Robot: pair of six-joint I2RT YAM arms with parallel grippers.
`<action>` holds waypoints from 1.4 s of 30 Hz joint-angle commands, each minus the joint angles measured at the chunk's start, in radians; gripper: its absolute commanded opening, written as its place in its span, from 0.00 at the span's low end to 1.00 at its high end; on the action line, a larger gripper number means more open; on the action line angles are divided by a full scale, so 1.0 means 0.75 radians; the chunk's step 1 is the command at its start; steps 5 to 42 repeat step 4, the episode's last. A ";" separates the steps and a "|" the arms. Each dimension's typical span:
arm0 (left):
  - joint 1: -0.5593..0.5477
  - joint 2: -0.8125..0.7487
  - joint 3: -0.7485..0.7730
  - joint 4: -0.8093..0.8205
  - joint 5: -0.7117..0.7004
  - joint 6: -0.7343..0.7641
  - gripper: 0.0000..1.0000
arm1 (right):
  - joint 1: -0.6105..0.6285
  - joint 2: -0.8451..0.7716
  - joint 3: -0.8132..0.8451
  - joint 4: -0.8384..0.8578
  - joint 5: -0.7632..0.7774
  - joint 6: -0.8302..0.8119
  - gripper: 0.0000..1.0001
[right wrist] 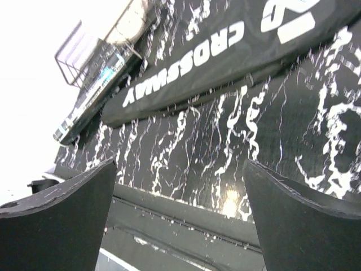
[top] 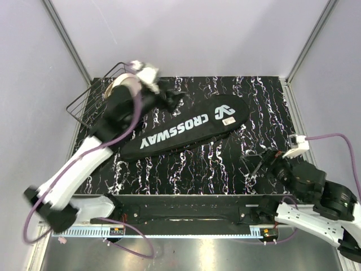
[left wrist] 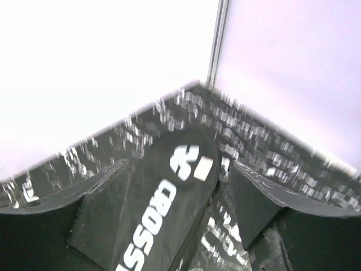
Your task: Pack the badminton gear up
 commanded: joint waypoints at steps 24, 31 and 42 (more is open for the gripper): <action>0.030 -0.663 -0.192 0.251 0.073 -0.100 0.84 | 0.007 -0.213 0.192 0.359 -0.006 -0.511 1.00; 0.030 -0.663 -0.192 0.251 0.073 -0.100 0.84 | 0.007 -0.213 0.192 0.359 -0.006 -0.511 1.00; 0.030 -0.663 -0.192 0.251 0.073 -0.100 0.84 | 0.007 -0.213 0.192 0.359 -0.006 -0.511 1.00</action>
